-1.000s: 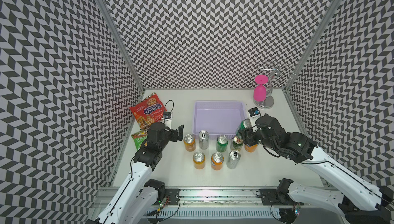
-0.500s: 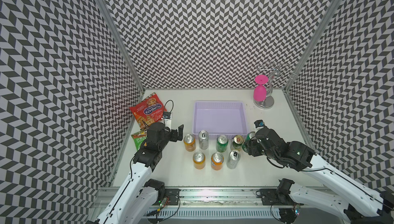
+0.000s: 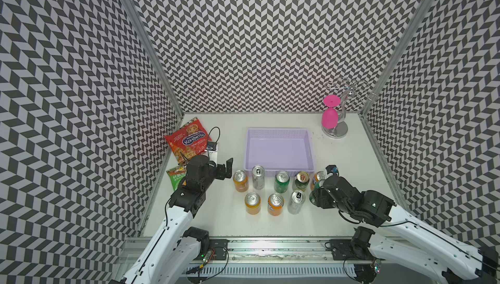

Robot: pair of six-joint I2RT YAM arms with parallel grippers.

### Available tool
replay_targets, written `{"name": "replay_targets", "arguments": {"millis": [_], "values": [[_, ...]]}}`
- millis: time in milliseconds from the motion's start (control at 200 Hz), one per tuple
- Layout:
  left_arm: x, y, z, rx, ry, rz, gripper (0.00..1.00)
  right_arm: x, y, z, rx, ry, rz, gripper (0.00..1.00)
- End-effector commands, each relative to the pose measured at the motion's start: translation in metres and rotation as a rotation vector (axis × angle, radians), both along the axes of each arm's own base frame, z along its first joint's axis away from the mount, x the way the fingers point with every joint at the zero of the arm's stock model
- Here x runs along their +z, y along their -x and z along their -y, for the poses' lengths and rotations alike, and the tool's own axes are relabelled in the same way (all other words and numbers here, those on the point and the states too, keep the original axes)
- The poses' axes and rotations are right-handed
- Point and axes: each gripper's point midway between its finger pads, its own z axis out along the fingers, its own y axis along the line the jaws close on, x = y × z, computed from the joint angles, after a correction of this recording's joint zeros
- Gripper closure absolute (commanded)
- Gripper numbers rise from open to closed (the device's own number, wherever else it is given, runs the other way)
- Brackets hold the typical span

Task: Take out the drinks from the basket
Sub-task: Place the drink at the center of the board.

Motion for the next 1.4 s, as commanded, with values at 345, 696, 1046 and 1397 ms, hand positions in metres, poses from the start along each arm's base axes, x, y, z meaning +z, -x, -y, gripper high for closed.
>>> {"name": "replay_targets", "arguments": {"millis": [345,696,1046,1397], "values": [[0.008,-0.001,0.001,-0.014,0.007,0.033,0.01,-0.014,-0.011,-0.017,-0.095,-0.121,0.082,0.4],[0.007,-0.002,0.001,-0.011,0.007,0.029,0.01,-0.031,-0.011,-0.016,-0.12,-0.089,0.078,0.39],[0.006,-0.003,0.0,-0.009,0.004,0.026,0.01,-0.043,-0.009,-0.008,-0.146,-0.063,0.074,0.37],[0.005,-0.003,0.0,-0.008,0.004,0.022,0.01,-0.047,-0.007,-0.009,-0.131,-0.064,0.063,0.31]]}}
